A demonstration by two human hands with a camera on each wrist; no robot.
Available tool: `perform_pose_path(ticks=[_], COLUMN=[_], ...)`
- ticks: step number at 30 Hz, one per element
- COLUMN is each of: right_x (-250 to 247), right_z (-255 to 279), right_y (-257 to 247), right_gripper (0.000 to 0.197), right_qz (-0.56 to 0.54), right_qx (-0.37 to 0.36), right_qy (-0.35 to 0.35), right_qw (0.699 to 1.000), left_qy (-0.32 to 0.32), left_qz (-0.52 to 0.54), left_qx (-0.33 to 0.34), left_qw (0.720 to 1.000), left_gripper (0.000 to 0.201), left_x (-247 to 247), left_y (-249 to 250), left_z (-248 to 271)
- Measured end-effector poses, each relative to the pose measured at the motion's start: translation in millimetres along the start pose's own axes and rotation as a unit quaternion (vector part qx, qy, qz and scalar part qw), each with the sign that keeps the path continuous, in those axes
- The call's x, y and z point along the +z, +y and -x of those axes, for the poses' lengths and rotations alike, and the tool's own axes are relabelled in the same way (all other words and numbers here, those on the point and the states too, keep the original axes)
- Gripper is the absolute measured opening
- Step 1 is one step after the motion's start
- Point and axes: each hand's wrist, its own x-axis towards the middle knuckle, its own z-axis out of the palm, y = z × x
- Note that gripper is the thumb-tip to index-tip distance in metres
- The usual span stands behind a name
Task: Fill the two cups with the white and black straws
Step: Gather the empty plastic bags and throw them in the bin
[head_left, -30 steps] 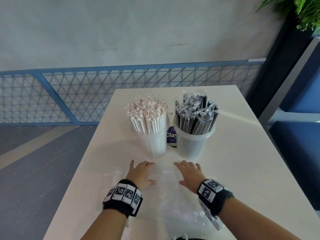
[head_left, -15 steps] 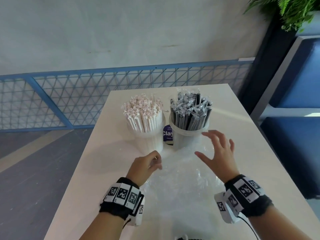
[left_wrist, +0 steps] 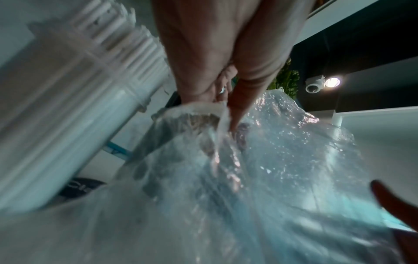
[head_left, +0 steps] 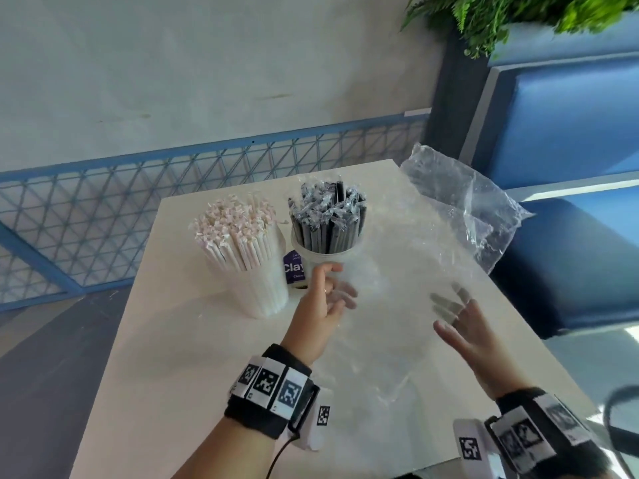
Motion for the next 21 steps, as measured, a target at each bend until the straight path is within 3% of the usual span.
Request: perform_pose_path(ticks=[2,4,7,10,12,16,18,21], right_x=[7.7,11.9,11.1,7.1,1.0,-11.2,-16.4,-26.4], right_z=[2.8,5.0,9.6,15.3,18.9,25.9,26.2,24.0], right_y=[3.5,4.0,0.0,-10.9,-17.9,-26.6,-28.1,-29.5], right_gripper=[0.068,0.059,0.075,0.092,0.089,0.085,0.082,0.07], right_qz=[0.038,0.048,-0.004,-0.012,0.018,0.169,0.222,0.146], right_qx=[-0.013,-0.024,-0.03,-0.072,-0.099,-0.114,-0.122,-0.116], right_qy=[0.003,0.029,0.085,0.116,0.079,-0.074,-0.053,0.004], right_qw=[0.999,0.998,0.996,0.991,0.992,0.976,0.966,0.982], left_qy=[-0.01,-0.043,-0.138,-0.198,-0.209,-0.207,-0.213,-0.177], left_qz=[0.015,-0.003,-0.091,-0.075,-0.042,-0.06,-0.045,-0.07], left_qx=[0.014,0.042,0.074,0.049,0.028,0.013,-0.001,-0.019], left_qw=[1.0,0.998,0.983,0.976,0.977,0.977,0.976,0.982], left_gripper=[0.07,0.087,0.093,0.082,0.08,0.083,0.087,0.084], left_x=[6.6,11.0,13.4,10.0,7.1,6.2,8.0,14.0], left_y=[0.6,1.7,4.6,6.7,7.3,9.3,11.2,16.1], left_z=[-0.8,-1.2,-2.7,-8.1,-12.8,-20.3,-19.5,-19.7])
